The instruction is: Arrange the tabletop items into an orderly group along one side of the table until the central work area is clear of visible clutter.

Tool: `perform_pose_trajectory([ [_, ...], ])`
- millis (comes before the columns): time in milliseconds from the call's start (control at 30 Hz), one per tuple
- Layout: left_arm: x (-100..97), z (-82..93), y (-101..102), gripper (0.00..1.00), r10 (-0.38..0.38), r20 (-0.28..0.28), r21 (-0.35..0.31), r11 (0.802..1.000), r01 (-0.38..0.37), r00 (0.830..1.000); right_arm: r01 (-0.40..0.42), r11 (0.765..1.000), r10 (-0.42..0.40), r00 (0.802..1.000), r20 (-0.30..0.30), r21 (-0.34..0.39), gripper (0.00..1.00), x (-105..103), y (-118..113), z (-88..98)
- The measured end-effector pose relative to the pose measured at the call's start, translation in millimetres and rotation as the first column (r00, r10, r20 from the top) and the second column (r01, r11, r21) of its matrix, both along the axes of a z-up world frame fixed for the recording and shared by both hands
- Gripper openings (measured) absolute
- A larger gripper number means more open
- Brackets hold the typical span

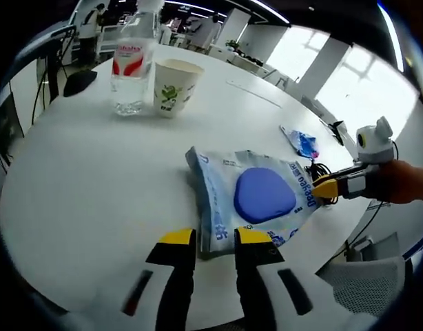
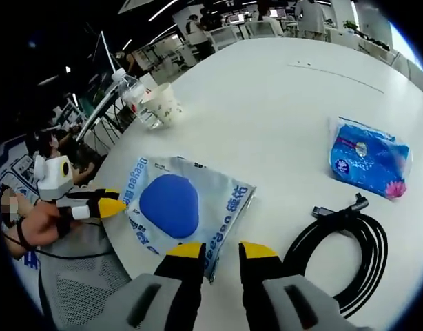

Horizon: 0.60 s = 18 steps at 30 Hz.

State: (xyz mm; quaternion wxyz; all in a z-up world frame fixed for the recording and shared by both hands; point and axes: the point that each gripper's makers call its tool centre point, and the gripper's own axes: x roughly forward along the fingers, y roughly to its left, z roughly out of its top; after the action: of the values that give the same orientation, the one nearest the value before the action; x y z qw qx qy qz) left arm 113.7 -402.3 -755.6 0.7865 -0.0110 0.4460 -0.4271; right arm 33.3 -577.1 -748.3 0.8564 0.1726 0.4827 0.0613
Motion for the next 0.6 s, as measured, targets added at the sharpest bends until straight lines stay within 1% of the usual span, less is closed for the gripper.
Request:
perform_pose_trajectory([
  [100, 0.6, 0.3, -1.6, 0.16, 0.008, 0.002, -0.011, 1.000, -0.008, 1.000, -0.013, 1.000, 0.013, 1.000, 0.002, 0.000, 0.16, 2.3, 5.1, 1.2],
  [167, 0.6, -0.1, -2.7, 0.12, 0.009, 0.004, -0.015, 1.000, -0.008, 1.000, -0.029, 1.000, 0.029, 1.000, 0.002, -0.007, 0.13, 4.8, 5.6, -0.9],
  [300, 1.3, -3.0, -2.8, 0.10, 0.013, -0.004, -0.012, 1.000, -0.013, 1.000, -0.047, 0.999, 0.047, 0.999, -0.023, -0.017, 0.10, 4.6, 8.0, -8.5],
  [367, 0.0, -2.8, -3.1, 0.08, 0.004, 0.002, -0.001, 1.000, -0.004, 1.000, -0.049, 0.998, 0.049, 0.999, -0.019, -0.026, 0.06, -0.3, 8.2, -6.9],
  [500, 0.4, -2.8, -5.7, 0.05, -0.010, 0.003, 0.005, 1.000, 0.010, 1.000, -0.041, 0.999, 0.040, 0.999, -0.015, -0.020, 0.04, 1.9, 7.8, -7.1],
  [600, -1.2, -1.8, -8.7, 0.01, -0.015, -0.008, -0.001, 1.000, 0.015, 1.000, -0.038, 0.999, 0.038, 0.999, -0.002, -0.025, 0.01, 2.6, 8.7, -2.2],
])
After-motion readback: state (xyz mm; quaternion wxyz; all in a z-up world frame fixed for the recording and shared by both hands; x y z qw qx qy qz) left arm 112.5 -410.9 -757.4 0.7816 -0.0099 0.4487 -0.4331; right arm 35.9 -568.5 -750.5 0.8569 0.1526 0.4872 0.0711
